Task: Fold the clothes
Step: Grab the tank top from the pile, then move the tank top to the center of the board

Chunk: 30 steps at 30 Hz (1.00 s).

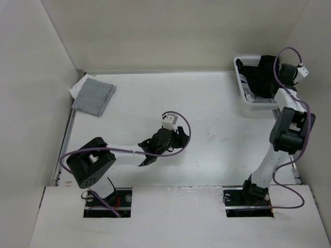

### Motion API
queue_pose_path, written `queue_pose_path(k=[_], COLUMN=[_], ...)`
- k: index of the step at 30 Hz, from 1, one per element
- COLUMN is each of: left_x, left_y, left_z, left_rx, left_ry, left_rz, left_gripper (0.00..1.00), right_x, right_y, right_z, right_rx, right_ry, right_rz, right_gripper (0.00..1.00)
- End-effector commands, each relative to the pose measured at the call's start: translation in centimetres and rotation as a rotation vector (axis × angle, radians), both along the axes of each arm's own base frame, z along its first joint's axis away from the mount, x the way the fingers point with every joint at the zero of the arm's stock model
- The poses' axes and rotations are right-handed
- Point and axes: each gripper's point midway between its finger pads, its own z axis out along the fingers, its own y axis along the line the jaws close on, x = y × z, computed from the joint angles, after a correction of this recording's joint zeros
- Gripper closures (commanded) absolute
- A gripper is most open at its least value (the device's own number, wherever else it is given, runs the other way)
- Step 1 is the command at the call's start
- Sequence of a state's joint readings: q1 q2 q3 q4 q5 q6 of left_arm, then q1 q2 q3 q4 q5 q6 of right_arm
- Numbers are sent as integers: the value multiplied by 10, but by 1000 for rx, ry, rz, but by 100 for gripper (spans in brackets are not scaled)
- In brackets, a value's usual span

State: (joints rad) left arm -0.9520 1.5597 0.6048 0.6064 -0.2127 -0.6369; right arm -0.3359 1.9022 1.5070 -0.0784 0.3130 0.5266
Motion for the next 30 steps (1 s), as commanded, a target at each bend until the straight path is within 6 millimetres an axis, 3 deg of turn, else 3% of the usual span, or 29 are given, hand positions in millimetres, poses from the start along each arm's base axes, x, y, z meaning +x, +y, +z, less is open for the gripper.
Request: queue_pose_path(k=[1, 5, 6, 7, 8, 9, 10, 13, 14, 15, 17, 19, 24, 26, 27, 30], left_x=[5, 7, 8, 8, 8, 8, 8, 9, 10, 10, 11, 13, 26, 36, 41, 55], left_y=[-2, -2, -2, -2, -2, -2, -3, -2, -1, -1, 0, 4, 27, 46, 56, 96], left_z=[25, 23, 21, 21, 21, 21, 21, 20, 21, 21, 22, 21, 26, 31, 34, 44], left_rx=[-77, -77, -75, -75, -76, -77, -80, -81, -84, -84, -91, -93, -105, -127, -143, -195], left_ry=[-47, -39, -38, -37, -36, -34, -34, -33, -32, -32, -34, -31, -42, -37, -36, -30], left_rz=[-1, -6, -4, -4, -7, -9, -9, -5, -3, -3, 2, 13, 81, 146, 179, 302], left_gripper=[49, 49, 49, 49, 49, 49, 49, 49, 49, 49, 49, 49, 49, 50, 50, 50], right_x=[26, 47, 50, 54, 56, 57, 55, 44, 32, 27, 1, -19, -112, -144, -180, -245], right_y=[-13, -13, -12, -12, -12, -9, -8, 0, 17, 25, 63, 93, 212, 242, 271, 314], right_z=[-3, -29, -32, -34, -34, -29, -20, 44, 84, 100, 153, 188, 288, 314, 339, 374], right_rx=[24, 55, 61, 68, 72, 75, 74, 5, -10, -11, -20, -34, -34, -34, -24, 24], right_ry=[-6, 14, 14, 10, 6, -12, -41, -237, -340, -377, -498, -582, -827, -886, -952, -1041], right_rz=[29, 69, 73, 81, 82, 82, 76, 83, 95, 102, 149, 192, 419, 499, 581, 745], right_gripper=[51, 56, 62, 82, 93, 100, 100, 100, 100, 100, 100, 100, 100, 100, 100, 100])
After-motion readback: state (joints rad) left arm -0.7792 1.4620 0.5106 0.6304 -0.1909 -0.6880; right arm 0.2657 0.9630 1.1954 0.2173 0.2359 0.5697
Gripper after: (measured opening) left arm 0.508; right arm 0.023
